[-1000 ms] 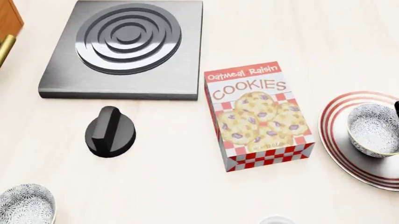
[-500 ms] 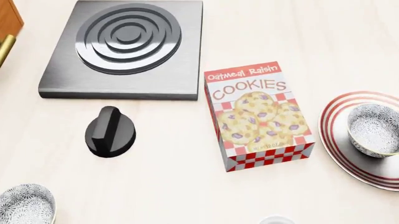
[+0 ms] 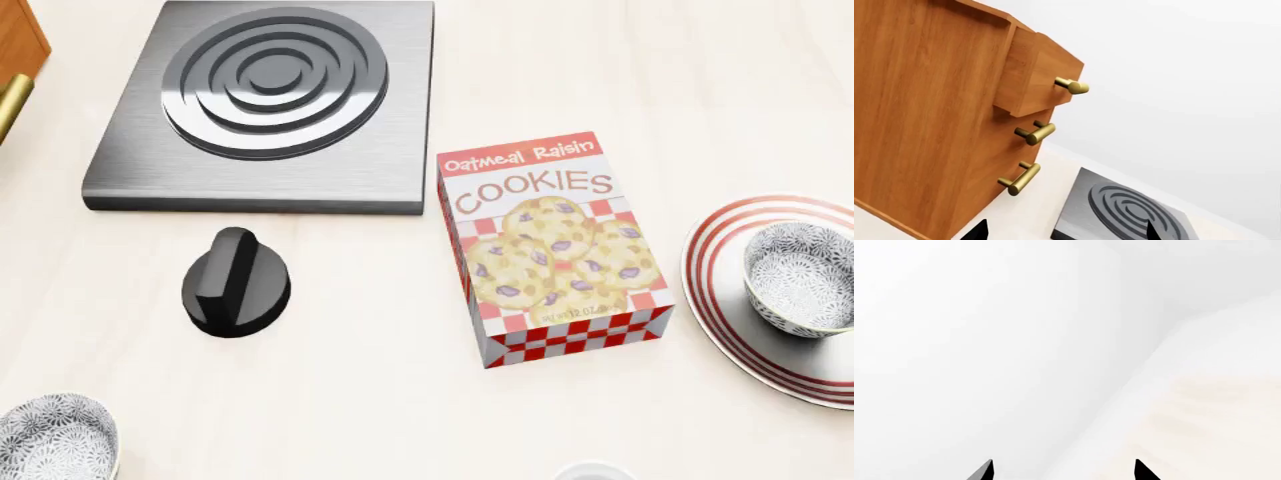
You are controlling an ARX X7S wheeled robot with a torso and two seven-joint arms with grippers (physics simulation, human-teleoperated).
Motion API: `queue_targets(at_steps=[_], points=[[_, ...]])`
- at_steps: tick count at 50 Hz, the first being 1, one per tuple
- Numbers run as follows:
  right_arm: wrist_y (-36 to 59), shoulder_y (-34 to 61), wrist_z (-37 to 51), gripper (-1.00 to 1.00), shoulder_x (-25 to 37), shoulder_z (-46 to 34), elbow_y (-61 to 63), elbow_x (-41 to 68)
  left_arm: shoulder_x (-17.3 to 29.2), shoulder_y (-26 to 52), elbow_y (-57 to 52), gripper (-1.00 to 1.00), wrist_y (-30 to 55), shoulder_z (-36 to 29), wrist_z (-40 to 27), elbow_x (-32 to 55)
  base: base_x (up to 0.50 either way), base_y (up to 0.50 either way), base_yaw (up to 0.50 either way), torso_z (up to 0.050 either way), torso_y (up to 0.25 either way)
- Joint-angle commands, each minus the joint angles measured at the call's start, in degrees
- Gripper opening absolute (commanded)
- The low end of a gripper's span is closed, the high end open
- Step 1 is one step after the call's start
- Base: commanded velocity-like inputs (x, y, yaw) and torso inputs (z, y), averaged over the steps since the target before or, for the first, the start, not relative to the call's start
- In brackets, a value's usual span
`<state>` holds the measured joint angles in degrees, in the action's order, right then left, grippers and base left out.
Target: Pick the akita bowl from table center and place it on the plate.
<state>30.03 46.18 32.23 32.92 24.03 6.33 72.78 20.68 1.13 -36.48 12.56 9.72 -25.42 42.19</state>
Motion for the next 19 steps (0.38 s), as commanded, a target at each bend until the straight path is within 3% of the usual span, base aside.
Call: queue_targets(at_steps=[1, 9, 19], points=[[4.36, -1.88, 6.28, 1.00, 3.32, 3.21, 14.17, 9.67, 0.15, -0.02, -0.30, 1.00, -0.12, -0.47, 0.00, -0.02, 0.00, 0.00, 0.00, 0.000, 0.000], [7.55, -0.50, 11.46, 1.00, 7.14, 3.70, 22.25, 18.65, 0.28, 0.03, -0.54, 1.00, -0.09, -0.81, -0.09, 0.00, 0.00, 0.00, 0.00, 0.000, 0.000], [7.97, 0.28, 13.76, 1.00, 8.86, 4.33, 25.52, 22.45, 0.37, 0.43, -0.51, 1.00, -0.02, -1.28, -0.20, -0.05, 0.00, 0.00, 0.00, 0.000, 0.000]])
